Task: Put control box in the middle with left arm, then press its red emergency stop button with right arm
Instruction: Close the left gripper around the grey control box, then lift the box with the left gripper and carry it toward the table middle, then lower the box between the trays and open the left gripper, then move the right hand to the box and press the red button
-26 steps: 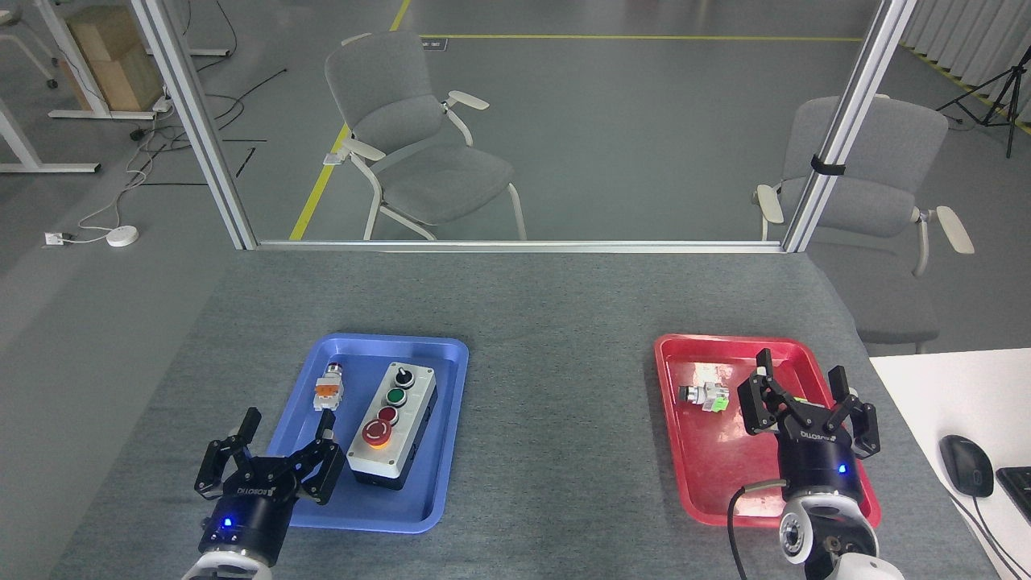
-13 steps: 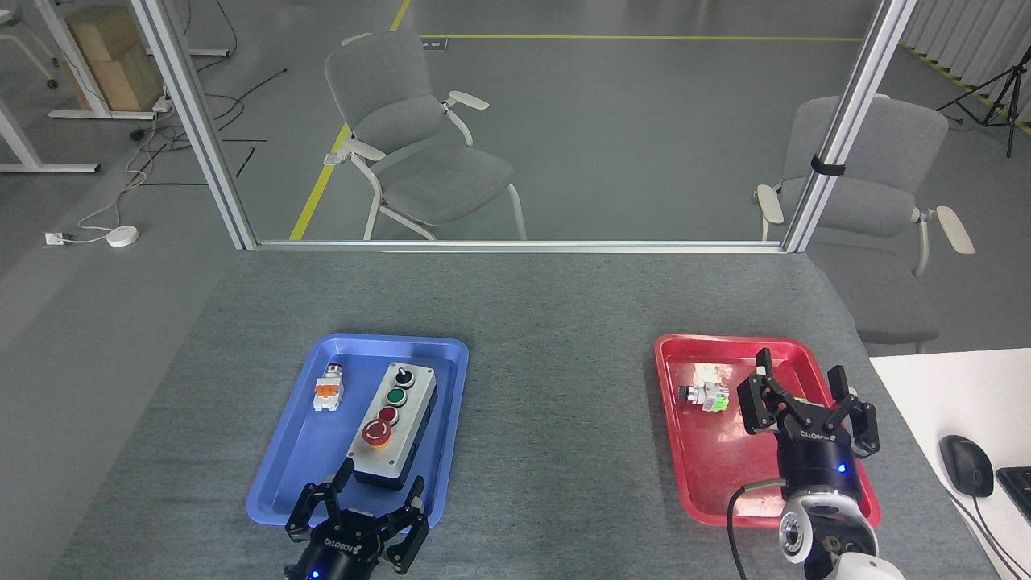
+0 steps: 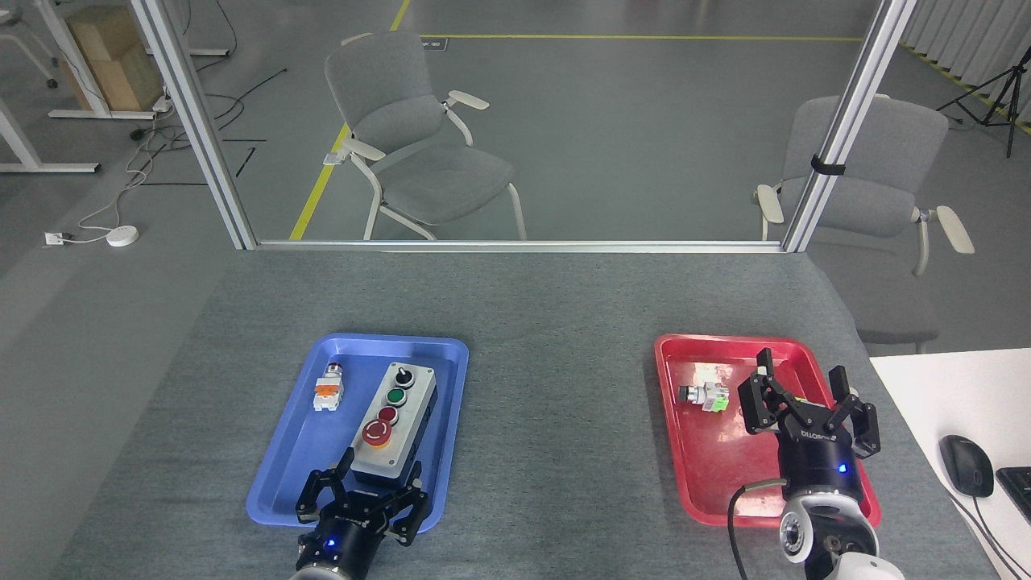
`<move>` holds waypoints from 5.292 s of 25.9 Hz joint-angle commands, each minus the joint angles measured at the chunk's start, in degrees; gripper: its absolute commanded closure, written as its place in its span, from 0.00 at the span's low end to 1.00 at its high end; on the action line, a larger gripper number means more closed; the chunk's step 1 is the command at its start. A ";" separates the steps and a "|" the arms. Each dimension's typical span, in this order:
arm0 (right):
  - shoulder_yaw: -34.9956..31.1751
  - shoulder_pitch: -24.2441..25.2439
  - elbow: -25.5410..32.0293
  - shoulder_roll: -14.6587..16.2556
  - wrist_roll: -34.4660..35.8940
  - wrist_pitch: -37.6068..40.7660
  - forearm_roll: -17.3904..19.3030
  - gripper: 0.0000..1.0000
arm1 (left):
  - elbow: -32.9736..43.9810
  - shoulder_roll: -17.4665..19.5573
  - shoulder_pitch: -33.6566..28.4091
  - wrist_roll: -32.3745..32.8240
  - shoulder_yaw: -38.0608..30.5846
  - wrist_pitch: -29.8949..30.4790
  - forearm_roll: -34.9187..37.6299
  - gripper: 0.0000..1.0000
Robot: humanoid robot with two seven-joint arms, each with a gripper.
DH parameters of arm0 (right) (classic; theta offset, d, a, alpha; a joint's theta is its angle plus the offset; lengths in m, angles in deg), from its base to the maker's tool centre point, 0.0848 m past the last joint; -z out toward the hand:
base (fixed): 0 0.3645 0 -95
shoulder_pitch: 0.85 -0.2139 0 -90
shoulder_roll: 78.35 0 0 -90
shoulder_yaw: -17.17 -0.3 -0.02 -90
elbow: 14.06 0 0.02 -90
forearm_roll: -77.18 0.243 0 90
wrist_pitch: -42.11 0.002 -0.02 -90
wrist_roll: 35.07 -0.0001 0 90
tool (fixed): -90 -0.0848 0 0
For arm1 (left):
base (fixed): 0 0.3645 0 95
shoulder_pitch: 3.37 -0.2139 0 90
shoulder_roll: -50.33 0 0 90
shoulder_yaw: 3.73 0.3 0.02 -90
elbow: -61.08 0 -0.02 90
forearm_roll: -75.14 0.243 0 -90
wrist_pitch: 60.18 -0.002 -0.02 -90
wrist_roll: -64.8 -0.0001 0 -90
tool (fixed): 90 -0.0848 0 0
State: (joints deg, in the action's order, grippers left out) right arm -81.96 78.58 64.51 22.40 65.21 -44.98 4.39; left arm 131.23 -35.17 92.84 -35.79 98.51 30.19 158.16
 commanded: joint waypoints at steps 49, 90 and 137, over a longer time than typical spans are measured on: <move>-0.63 0.20 -0.18 -0.12 0.00 0.07 0.01 0.01 | -18.29 -3.36 12.08 0.05 0.34 -0.72 -0.84 0.38; -0.81 0.55 -0.18 0.67 0.00 0.07 0.01 0.01 | -19.44 -12.59 18.32 7.70 27.93 -5.21 -7.52 1.00; 13.26 -4.02 -3.52 2.87 -0.26 10.00 -0.16 1.00 | 17.04 6.13 -3.30 6.91 -10.03 9.03 -10.15 0.01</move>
State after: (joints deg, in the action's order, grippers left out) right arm -74.26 76.62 61.04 25.54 64.77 -35.75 4.38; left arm 148.51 -28.91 87.96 -29.00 92.84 39.58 149.38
